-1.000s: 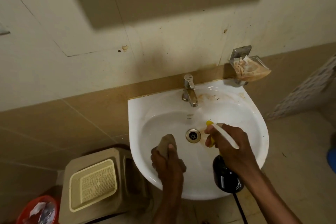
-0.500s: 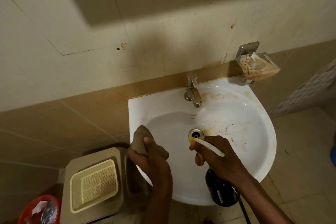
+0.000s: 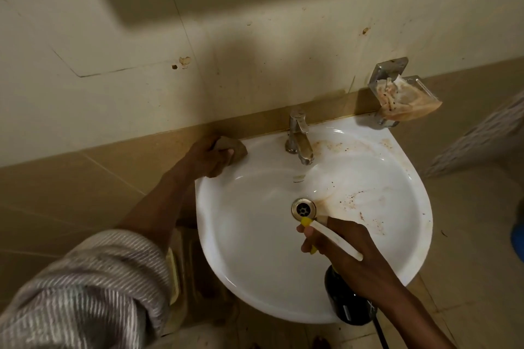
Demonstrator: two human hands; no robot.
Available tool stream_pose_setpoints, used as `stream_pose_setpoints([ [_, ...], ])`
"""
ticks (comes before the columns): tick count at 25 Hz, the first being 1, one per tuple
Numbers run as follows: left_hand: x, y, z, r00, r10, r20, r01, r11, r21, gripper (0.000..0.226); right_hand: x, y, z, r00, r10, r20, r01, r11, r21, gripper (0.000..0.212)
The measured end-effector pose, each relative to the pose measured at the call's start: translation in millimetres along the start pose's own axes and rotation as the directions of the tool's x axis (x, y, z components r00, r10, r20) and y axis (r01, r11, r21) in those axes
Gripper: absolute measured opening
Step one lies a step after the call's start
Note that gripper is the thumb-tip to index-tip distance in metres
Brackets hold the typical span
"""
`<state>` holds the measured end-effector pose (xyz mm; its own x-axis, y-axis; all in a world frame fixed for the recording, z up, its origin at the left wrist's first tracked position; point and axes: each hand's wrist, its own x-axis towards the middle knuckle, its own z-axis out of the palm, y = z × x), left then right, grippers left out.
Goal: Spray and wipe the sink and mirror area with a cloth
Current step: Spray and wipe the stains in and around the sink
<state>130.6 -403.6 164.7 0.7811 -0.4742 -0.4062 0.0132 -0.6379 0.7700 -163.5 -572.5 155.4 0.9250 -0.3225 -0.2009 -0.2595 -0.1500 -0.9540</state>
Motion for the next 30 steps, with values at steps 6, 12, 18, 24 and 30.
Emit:
stream_pose_setpoints([
  [6,-6,-20,-3,0.997,-0.01,0.08,-0.001,0.99,0.141,0.013,5,4,9,1.0,-0.017,0.021,0.016,0.998,0.054,0.036],
  [12,-49,-47,6,0.997,-0.013,0.07,-0.002,0.979,0.203,0.026,4,-4,13,0.994,-0.101,0.048,0.1,0.995,0.019,0.036],
  [18,-112,-70,57,0.997,0.072,-0.006,-0.062,0.896,0.439,0.035,-9,-8,7,0.986,-0.161,0.047,0.159,0.986,0.045,0.037],
  [24,-161,-45,116,0.969,-0.241,0.058,0.219,0.941,0.26,0.042,-23,-12,-16,0.992,-0.12,-0.026,0.121,0.992,0.033,0.03],
  [30,-100,-7,94,0.997,-0.002,-0.074,0.02,0.969,0.248,0.039,-27,-9,-44,0.992,-0.065,-0.112,0.073,0.995,0.064,0.033],
])
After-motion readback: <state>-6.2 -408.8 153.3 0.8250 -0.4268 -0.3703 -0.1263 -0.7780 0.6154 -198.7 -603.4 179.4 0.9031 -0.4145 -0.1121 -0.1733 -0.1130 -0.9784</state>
